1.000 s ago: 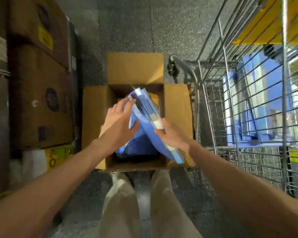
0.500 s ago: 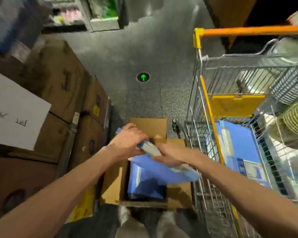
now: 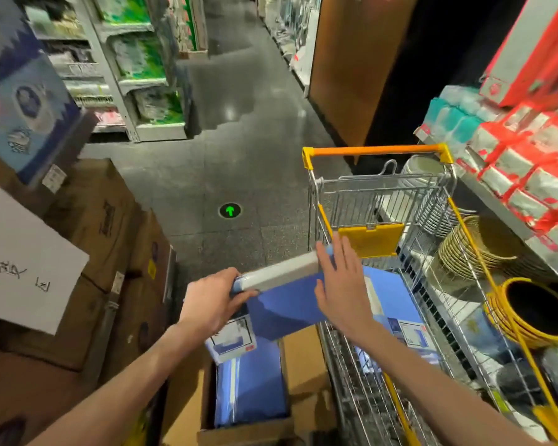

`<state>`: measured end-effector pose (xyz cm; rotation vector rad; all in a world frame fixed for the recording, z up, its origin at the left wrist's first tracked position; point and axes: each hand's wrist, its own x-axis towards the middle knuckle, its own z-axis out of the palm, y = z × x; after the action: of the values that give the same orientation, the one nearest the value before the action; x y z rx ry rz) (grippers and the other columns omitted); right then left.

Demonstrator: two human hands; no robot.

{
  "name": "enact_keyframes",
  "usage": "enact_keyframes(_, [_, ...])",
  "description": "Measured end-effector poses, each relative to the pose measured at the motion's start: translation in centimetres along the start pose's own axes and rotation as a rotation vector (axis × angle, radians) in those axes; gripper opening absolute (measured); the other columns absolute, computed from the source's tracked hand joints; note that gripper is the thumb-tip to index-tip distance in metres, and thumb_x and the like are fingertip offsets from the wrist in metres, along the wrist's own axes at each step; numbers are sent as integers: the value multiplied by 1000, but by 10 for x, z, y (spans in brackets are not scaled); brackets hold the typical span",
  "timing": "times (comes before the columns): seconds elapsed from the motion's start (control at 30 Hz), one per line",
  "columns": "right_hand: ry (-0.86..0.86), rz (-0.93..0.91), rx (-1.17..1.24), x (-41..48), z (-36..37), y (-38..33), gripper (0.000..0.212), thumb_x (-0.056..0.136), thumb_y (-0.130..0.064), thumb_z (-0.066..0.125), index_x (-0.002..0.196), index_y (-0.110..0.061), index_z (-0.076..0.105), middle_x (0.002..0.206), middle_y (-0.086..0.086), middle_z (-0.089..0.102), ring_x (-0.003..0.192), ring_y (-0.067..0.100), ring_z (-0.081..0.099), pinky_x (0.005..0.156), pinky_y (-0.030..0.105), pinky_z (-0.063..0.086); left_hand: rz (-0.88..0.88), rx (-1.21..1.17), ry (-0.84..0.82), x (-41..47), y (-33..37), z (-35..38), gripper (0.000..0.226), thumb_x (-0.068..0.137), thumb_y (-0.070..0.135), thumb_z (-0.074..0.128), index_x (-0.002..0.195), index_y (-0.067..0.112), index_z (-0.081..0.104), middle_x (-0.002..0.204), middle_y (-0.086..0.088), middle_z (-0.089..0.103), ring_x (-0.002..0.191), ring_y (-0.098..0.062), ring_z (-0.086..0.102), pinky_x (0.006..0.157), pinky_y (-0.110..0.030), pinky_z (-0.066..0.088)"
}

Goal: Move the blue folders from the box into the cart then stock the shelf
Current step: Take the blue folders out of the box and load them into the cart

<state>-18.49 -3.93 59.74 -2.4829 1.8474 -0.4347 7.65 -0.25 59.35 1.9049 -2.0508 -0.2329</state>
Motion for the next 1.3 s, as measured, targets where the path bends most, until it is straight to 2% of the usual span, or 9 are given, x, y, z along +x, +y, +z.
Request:
enact_keyframes(0.13, [60,307,225,-36,-22,3,85,93,-23,60,159,-13,9,166,13,-3,154,31,-5,121,47,15,-158,-175,24,-19,12,-12,49,86,74,53,77,27,45,75,4,66,78,-25,67,56,-34,33])
enact_keyframes(0.3, [29,684,669,-83,-43,22,88,89,-51,65,157,-24,17,162,2,27,148,31,26,115,54,32,-348,-528,-28,-22,62,-13,54,88,68,58,68,19,48,70,4,59,76,-27,61,63,-35,38])
enact_keyframes(0.4, [70,789,926,-113,-66,34,47,93,-46,64,135,-33,45,137,-10,55,114,17,60,91,36,53,-400,-752,-29,-28,103,-12,54,90,63,59,66,15,55,66,2,63,68,-22,61,62,-34,42])
enact_keyframes(0.47, [142,799,1050,-130,-82,47,22,94,-38,65,114,-32,60,119,-1,70,94,12,68,83,37,56,-411,-848,-26,-33,128,-12,55,92,60,59,60,17,53,58,6,60,57,-14,56,55,-30,39])
enact_keyframes(0.6, [242,901,1039,-161,-113,76,20,90,-41,67,85,-21,71,89,1,74,83,25,69,81,44,55,-421,-937,-48,-38,177,-7,59,93,61,58,56,14,51,53,5,58,53,-15,54,53,-29,40])
enact_keyframes(0.87, [618,1004,893,-234,-144,173,33,87,-45,63,79,-12,64,73,4,60,71,21,48,69,39,39,-549,-1032,-281,-44,314,34,61,88,64,61,84,3,67,83,-8,69,76,-29,69,72,-40,55])
enact_keyframes(1.0, [592,1060,895,-276,-152,223,26,95,-30,63,79,-9,62,74,7,57,70,20,46,63,36,33,-514,-974,-316,-60,371,61,57,95,58,55,87,3,63,83,-10,67,69,-24,64,59,-30,45])
enact_keyframes(1.13, [436,1109,906,-294,-155,255,36,99,-28,57,71,-7,49,66,10,42,69,25,36,58,37,26,-536,-905,-289,-69,397,84,63,94,60,55,94,-2,67,94,-16,70,77,-28,67,67,-36,49])
enact_keyframes(1.3, [294,1073,920,-294,-143,283,48,96,-37,61,101,11,65,103,28,67,101,42,63,81,50,50,-630,-941,-296,-56,406,104,57,95,57,57,86,1,62,91,-17,71,80,-34,70,77,-46,58])
